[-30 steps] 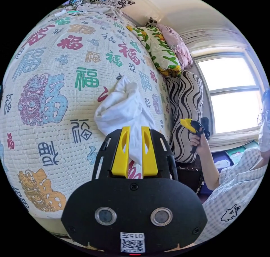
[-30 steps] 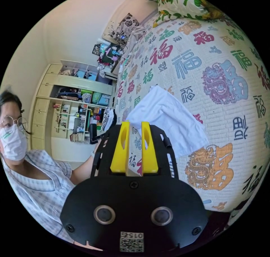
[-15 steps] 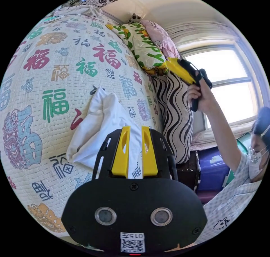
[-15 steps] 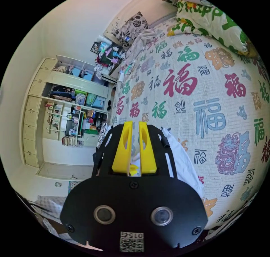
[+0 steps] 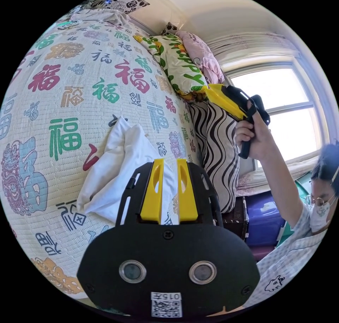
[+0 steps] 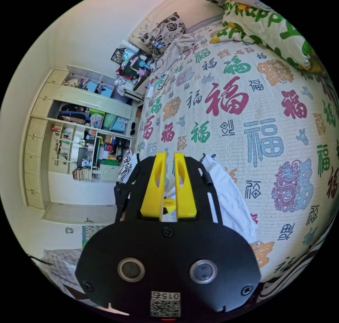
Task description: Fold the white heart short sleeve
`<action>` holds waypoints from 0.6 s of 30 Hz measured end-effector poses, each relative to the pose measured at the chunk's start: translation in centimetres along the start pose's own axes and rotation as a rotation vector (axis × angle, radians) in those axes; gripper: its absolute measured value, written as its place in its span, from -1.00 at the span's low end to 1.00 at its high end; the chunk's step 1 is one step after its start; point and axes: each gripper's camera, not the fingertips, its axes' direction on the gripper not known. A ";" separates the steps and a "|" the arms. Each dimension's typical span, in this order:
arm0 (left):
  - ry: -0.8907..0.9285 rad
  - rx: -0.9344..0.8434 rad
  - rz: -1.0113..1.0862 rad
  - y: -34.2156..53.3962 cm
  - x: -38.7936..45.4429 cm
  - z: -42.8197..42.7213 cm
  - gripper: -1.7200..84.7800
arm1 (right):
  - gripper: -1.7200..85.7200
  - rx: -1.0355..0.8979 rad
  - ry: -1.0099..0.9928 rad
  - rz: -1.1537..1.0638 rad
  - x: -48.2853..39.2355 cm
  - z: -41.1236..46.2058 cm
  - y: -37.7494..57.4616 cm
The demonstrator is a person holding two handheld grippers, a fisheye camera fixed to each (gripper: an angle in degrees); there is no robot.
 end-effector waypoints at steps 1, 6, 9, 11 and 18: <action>0.001 -0.001 0.005 0.0 -0.1 0.2 -0.82 | -0.85 0.000 0.047 -0.021 0.0 -0.2 -0.1; 0.039 -0.016 0.005 -0.1 -0.9 1.8 -0.82 | -0.86 0.048 0.056 -0.022 -0.1 -1.2 -0.9; 0.042 -0.017 0.007 0.0 -1.4 2.9 -0.82 | -0.87 0.102 0.003 -0.028 -0.8 -1.0 -1.4; 0.034 -0.024 0.002 0.1 -1.8 3.7 -0.82 | -0.87 0.092 -0.018 -0.041 -1.2 -0.2 -1.8; -0.063 0.050 0.005 1.7 -2.4 5.3 -0.78 | -0.86 0.078 -0.075 -0.110 -2.0 2.5 -2.5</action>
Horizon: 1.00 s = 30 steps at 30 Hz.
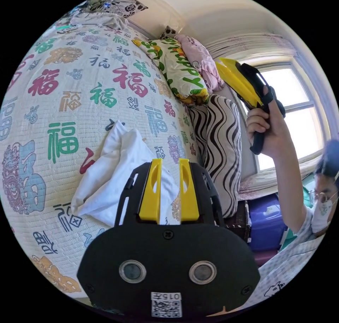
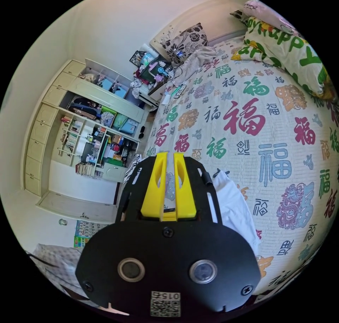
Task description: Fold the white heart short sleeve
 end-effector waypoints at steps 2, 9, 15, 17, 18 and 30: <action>-0.048 0.024 0.024 0.6 0.0 0.3 -0.77 | -0.86 0.001 -0.015 -0.016 0.5 0.3 0.2; -0.344 -0.042 0.192 -2.7 -2.3 1.3 -0.74 | -0.81 -0.138 0.162 -0.023 8.0 3.3 5.7; -0.275 -0.414 0.251 -5.4 -5.1 11.2 -0.76 | -0.75 -0.178 0.092 0.201 14.2 7.8 6.6; -0.233 -0.490 0.277 -4.5 -5.0 13.6 -0.87 | -0.74 -0.186 0.077 0.236 15.0 8.6 6.4; -0.170 -0.485 0.301 -3.5 -4.3 14.0 -0.93 | -0.73 -0.198 0.073 0.240 15.1 9.0 6.2; 0.064 -0.752 0.524 13.5 3.3 15.9 -0.88 | -0.96 -0.408 0.027 0.372 14.6 10.9 18.3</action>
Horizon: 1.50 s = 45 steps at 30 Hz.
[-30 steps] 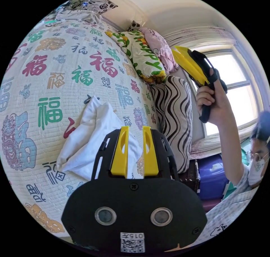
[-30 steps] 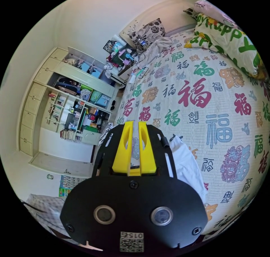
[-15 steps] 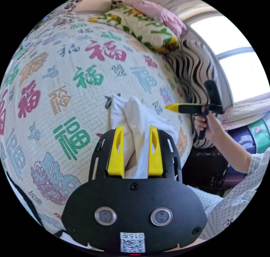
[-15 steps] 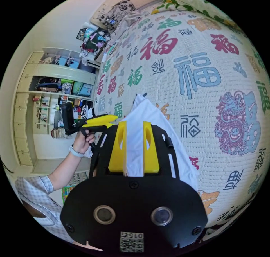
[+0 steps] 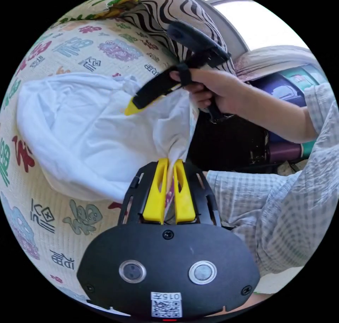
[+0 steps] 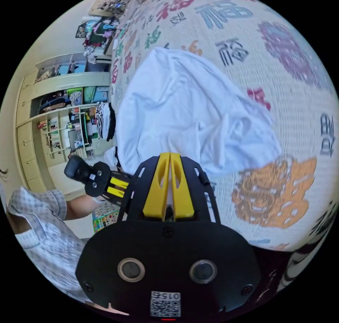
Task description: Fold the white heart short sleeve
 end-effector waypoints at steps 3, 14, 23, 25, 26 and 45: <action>0.025 0.130 -0.074 0.7 -2.1 -5.1 -0.80 | -0.96 0.006 -0.022 0.096 1.9 0.5 3.7; -0.128 0.238 -0.669 -2.1 -21.2 -12.3 -0.63 | -0.58 -0.033 0.017 0.205 4.5 3.3 0.8; 0.043 0.535 -0.521 1.8 -16.9 -19.8 -0.94 | -0.92 0.088 -0.131 0.015 1.6 0.4 1.3; -0.008 0.684 -0.437 5.0 -12.6 -24.2 -0.95 | -0.93 0.222 -0.151 -0.053 -0.1 -4.6 2.6; -0.027 0.713 -0.424 6.0 -11.5 -25.2 -0.95 | -0.93 0.248 -0.150 -0.070 -0.6 -5.8 3.0; -0.159 0.581 -0.698 21.2 -4.7 -17.5 -0.81 | -0.77 0.284 0.203 0.017 -0.3 -6.2 5.1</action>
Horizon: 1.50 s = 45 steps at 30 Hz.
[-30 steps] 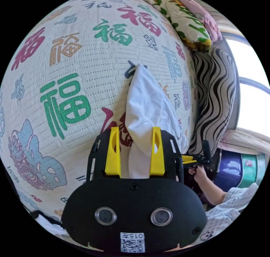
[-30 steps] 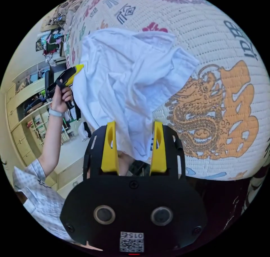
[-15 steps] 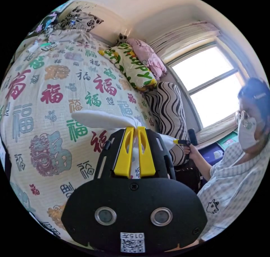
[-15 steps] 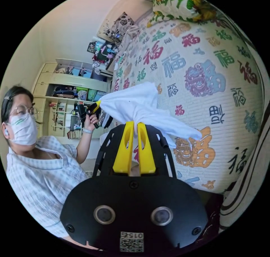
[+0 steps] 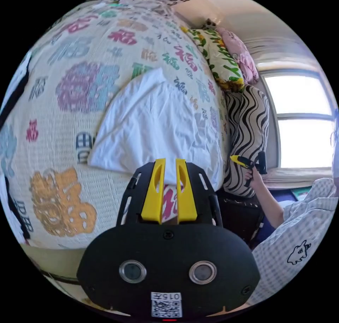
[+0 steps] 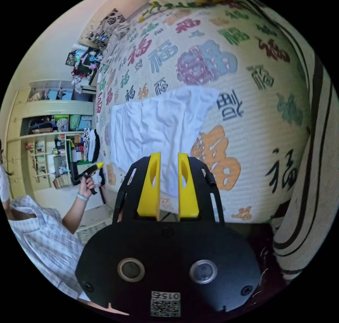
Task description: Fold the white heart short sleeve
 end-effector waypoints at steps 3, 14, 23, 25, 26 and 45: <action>0.034 -0.030 0.121 -4.2 3.0 1.0 -0.78 | -0.76 0.026 0.069 -0.193 -3.2 -0.2 -4.2; 0.176 -0.071 0.138 -4.4 15.4 12.9 -0.69 | -0.79 -0.372 0.146 -0.410 -5.4 8.8 -15.4; 0.206 0.270 -0.217 1.8 15.8 8.1 -0.67 | -0.96 -0.425 -0.091 -0.701 -9.7 2.4 -10.6; 0.230 0.240 -0.301 3.0 14.8 7.8 -0.66 | -0.96 -0.449 -0.141 -0.761 -10.5 2.4 -8.1; 0.223 0.213 -0.305 3.2 14.8 8.0 -0.66 | -0.96 -0.453 -0.146 -0.772 -10.7 2.5 -7.5; 0.125 0.179 -0.284 14.4 20.7 6.2 -0.97 | -0.70 -0.615 0.008 -0.865 -15.2 8.7 -15.1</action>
